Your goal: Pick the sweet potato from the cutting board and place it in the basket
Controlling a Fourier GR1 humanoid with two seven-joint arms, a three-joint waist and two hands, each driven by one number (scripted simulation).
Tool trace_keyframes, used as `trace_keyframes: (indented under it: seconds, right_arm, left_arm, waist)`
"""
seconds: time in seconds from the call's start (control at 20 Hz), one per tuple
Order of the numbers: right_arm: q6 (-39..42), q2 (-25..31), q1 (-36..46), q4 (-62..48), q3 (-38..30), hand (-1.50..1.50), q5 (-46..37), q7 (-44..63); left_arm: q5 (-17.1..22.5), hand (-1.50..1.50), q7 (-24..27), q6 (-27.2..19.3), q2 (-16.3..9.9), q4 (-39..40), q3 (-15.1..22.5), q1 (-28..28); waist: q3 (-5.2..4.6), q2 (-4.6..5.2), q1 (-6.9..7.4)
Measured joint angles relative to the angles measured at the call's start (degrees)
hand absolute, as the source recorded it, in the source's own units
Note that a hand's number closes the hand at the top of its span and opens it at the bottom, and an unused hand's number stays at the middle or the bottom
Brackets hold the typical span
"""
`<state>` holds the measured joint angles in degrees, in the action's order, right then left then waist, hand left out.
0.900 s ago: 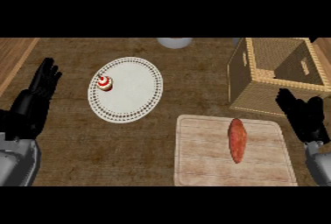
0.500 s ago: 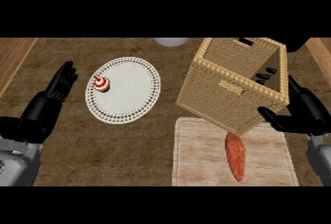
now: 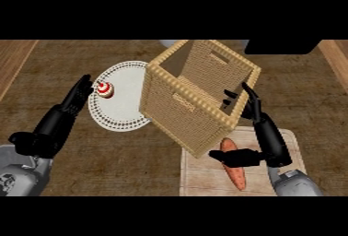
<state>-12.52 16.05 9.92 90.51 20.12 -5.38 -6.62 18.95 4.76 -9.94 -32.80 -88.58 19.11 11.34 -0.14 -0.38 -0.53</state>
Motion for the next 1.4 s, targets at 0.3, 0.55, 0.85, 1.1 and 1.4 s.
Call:
trace_keyframes:
  seconds: [0.3,0.55,0.85,1.1,1.4]
  right_arm:
    - [-3.59,9.08,2.9,7.06,-1.28,-1.5,-14.01,17.93]
    - [8.88,19.93,6.21,12.78,-1.07,-1.5,-16.98,32.62]
    - [26.71,27.73,8.88,21.36,-3.26,-1.5,-5.15,46.73]
    - [35.48,31.02,9.73,28.23,-8.41,-1.5,7.63,57.66]
    - [38.64,33.34,5.23,32.16,-17.09,-1.5,14.23,58.26]
  left_arm:
    - [-0.28,0.0,-0.07,0.29,-0.08,-0.04,-0.42,-0.59]
    - [-0.35,0.0,-0.06,0.61,-0.19,0.3,-1.0,-0.54]
    - [-0.86,0.0,0.02,0.99,-0.11,0.16,-1.42,-0.55]
    - [-1.97,0.0,-0.68,1.65,1.11,0.07,-1.54,0.3]
    - [-3.47,0.0,-1.9,3.43,3.04,-0.13,-3.39,0.12]
  waist:
    - [-0.18,-0.34,-0.89]
    - [-0.29,-0.47,-1.12]
    - [-0.16,-0.34,-0.81]
    - [0.0,-0.02,-0.44]
    - [0.1,0.19,-0.02]
